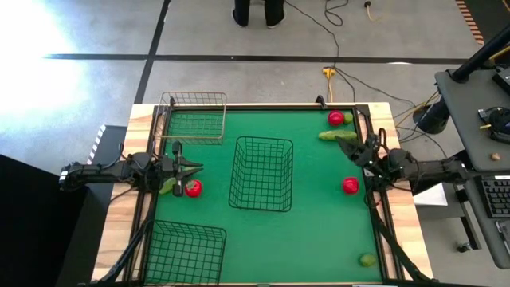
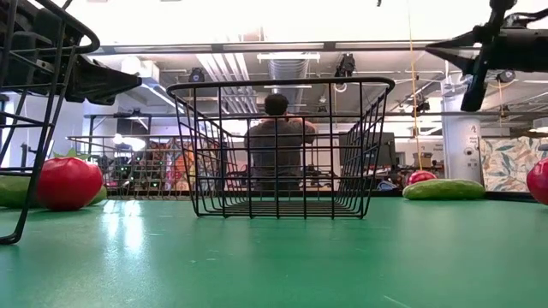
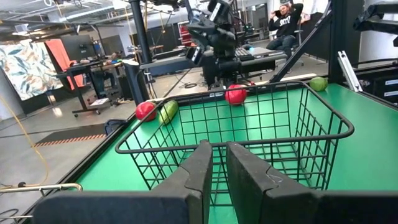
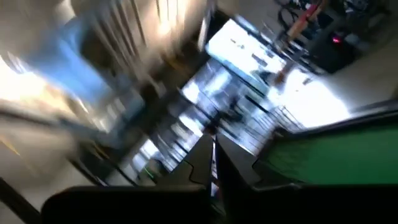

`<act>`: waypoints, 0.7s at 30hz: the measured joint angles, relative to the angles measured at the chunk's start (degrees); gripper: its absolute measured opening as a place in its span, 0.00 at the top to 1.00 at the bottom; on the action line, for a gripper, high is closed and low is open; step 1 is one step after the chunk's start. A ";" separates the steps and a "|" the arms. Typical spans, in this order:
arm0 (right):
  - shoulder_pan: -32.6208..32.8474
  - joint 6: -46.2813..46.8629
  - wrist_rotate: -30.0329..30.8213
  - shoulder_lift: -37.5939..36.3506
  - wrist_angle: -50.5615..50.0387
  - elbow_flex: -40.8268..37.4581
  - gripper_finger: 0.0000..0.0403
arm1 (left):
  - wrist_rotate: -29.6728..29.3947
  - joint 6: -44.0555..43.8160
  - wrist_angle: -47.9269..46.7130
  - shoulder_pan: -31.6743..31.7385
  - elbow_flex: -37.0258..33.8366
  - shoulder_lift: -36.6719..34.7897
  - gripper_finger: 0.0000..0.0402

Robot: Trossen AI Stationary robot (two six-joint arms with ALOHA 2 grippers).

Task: Sort produce into baskets
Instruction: Put the bottom right tomato into the top black wire basket

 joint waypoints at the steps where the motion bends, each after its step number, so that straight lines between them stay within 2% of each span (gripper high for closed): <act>1: 0.08 -1.57 -1.62 1.22 -3.71 2.21 0.96 | 0.00 0.00 0.00 0.00 0.00 -0.02 0.92; 6: 1.06 -2.69 -9.95 11.25 -29.73 19.42 0.84 | -0.02 0.00 0.00 0.00 0.00 -0.01 0.92; 12: 1.95 3.45 -17.46 28.95 -69.04 42.86 0.58 | -0.04 0.00 0.00 0.01 0.00 -0.02 0.92; 17: 1.95 2.75 -22.91 43.75 -91.38 59.88 0.37 | -0.07 0.00 0.00 0.01 0.01 -0.01 0.92; 21: 1.93 0.44 -25.85 53.72 -105.49 70.55 0.21 | -0.09 0.00 0.00 0.02 0.00 -0.02 0.92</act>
